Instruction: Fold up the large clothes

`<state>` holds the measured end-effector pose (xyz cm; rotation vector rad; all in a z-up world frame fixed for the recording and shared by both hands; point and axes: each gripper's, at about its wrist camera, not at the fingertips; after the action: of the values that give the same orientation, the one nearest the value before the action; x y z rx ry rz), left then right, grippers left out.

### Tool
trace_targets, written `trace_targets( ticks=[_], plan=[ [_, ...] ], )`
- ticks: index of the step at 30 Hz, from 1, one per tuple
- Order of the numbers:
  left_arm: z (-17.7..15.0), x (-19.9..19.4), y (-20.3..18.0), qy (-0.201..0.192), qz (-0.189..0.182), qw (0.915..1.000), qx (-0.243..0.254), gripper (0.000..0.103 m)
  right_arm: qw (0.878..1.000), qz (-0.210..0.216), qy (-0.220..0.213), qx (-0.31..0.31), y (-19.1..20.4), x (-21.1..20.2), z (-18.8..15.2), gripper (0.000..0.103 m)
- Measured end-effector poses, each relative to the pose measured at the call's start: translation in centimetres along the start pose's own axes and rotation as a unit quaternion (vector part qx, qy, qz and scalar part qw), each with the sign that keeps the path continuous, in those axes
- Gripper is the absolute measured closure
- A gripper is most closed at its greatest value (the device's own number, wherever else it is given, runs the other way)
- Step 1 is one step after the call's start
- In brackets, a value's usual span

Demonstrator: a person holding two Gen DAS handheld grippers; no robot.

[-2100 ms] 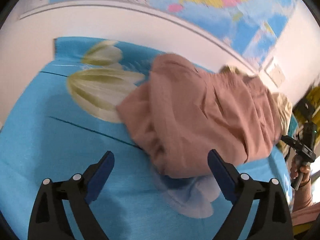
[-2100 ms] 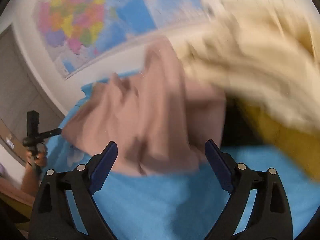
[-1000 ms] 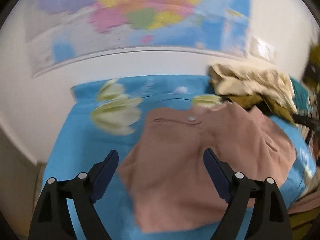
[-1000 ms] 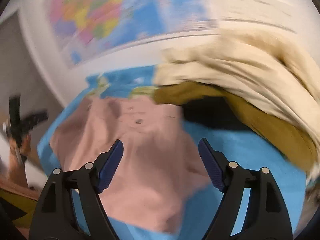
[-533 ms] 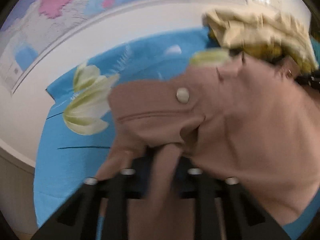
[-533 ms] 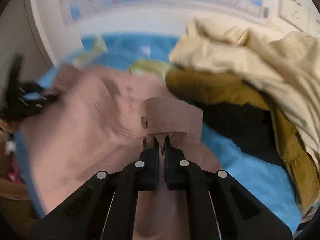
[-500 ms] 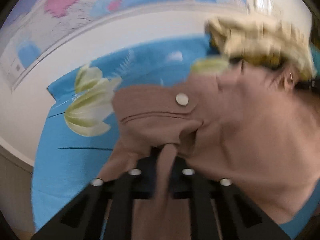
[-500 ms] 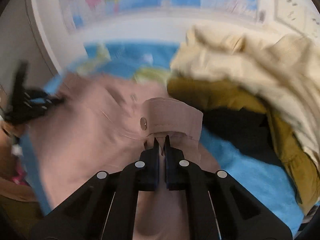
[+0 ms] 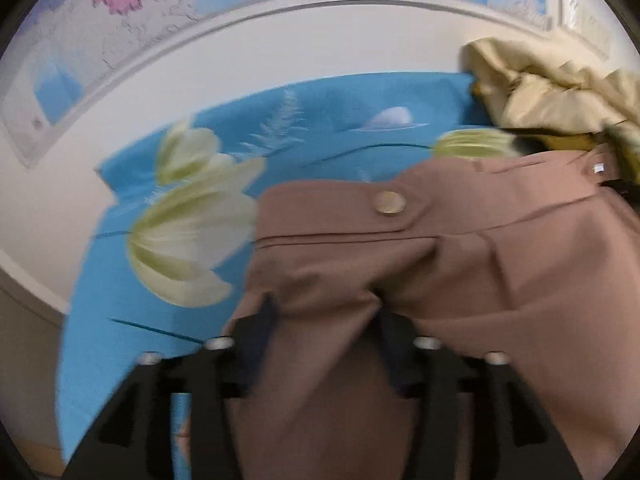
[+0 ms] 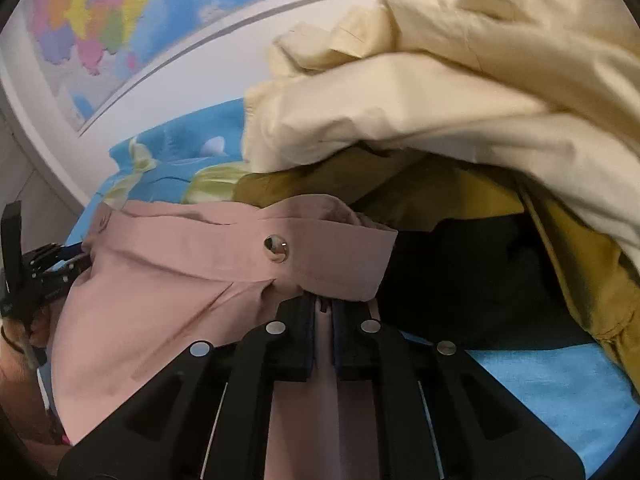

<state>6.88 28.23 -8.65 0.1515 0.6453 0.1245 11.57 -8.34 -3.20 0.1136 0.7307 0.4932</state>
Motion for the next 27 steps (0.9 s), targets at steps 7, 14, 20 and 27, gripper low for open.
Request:
trace_targets(
  ticks=[7,14,20,27],
  plan=[
    [-0.4,-4.3,4.1,-0.046,-0.023,0.9958,-0.076,0.038,0.999,-0.012,-0.035,-0.017,1.3,-4.5,0.4,0.049],
    [-3.5,-3.9,4.2,-0.005,-0.028,0.9968,-0.075,0.034,0.997,0.016,-0.010,-0.076,4.0,-4.5,-1.9,0.060],
    [-4.2,-1.9,5.2,-0.007,-0.033,0.9919,-0.122,0.033,0.999,0.002,-0.003,-0.049,2.2,-1.6,-2.4,0.067],
    [-5.1,-7.6,7.0,-0.063,-0.020,0.9896,-0.128,0.028,0.999,0.017,-0.033,-0.019,1.1,-8.3,-2.7,0.028]
  ],
)
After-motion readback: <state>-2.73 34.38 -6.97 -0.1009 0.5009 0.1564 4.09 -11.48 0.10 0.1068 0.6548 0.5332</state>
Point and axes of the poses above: each gripper's, at about its wrist camera, not at the fingertips, and x roughly the way its jaws point, y to its left, z to its top, and after that the axes turned 14 degrees about -y, right-handed
